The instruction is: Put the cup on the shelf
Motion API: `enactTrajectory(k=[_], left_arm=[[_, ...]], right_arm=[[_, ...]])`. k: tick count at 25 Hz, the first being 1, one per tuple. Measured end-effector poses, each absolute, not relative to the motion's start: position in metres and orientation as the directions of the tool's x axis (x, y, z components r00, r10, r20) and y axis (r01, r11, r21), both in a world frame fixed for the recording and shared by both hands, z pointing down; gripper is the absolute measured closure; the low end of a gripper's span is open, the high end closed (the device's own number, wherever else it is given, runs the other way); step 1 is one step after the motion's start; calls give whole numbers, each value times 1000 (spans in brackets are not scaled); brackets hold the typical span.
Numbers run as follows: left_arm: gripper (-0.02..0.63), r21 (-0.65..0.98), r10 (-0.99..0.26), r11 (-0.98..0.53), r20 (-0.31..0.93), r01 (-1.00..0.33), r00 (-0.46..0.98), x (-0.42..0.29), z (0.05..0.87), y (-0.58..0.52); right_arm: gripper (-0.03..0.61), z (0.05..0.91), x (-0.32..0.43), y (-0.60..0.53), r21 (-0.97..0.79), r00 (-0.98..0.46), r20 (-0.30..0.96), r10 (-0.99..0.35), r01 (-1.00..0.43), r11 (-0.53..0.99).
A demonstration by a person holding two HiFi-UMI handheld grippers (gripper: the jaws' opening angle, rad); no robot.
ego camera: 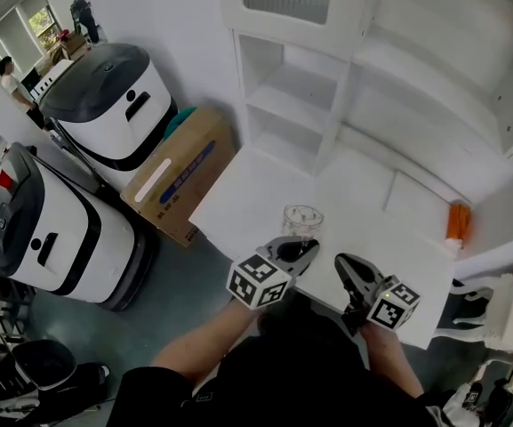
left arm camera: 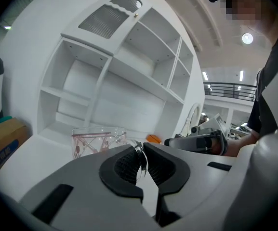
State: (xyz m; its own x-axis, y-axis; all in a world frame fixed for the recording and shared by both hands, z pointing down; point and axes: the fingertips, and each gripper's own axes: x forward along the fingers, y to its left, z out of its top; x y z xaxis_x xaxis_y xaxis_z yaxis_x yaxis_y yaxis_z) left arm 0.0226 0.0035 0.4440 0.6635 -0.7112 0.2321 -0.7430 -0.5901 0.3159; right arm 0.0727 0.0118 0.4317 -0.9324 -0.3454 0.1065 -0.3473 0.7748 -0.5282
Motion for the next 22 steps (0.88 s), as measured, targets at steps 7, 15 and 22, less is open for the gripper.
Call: enactTrajectory(k=[7, 15, 22], left_arm=[[592, 331, -746, -541, 235, -773, 623, -9, 440, -20], [592, 353, -784, -509, 187, -785, 592, -47, 425, -47], [592, 347, -706, -605, 183, -716, 685, -104, 423, -64]], right_arm=[[561, 428, 57, -24, -536, -934, 90, -345, -337, 774], [561, 428, 32, -48, -498, -947, 120, -299, -318, 807], [561, 419, -24, -60, -493, -890, 107, -442, -434, 754]])
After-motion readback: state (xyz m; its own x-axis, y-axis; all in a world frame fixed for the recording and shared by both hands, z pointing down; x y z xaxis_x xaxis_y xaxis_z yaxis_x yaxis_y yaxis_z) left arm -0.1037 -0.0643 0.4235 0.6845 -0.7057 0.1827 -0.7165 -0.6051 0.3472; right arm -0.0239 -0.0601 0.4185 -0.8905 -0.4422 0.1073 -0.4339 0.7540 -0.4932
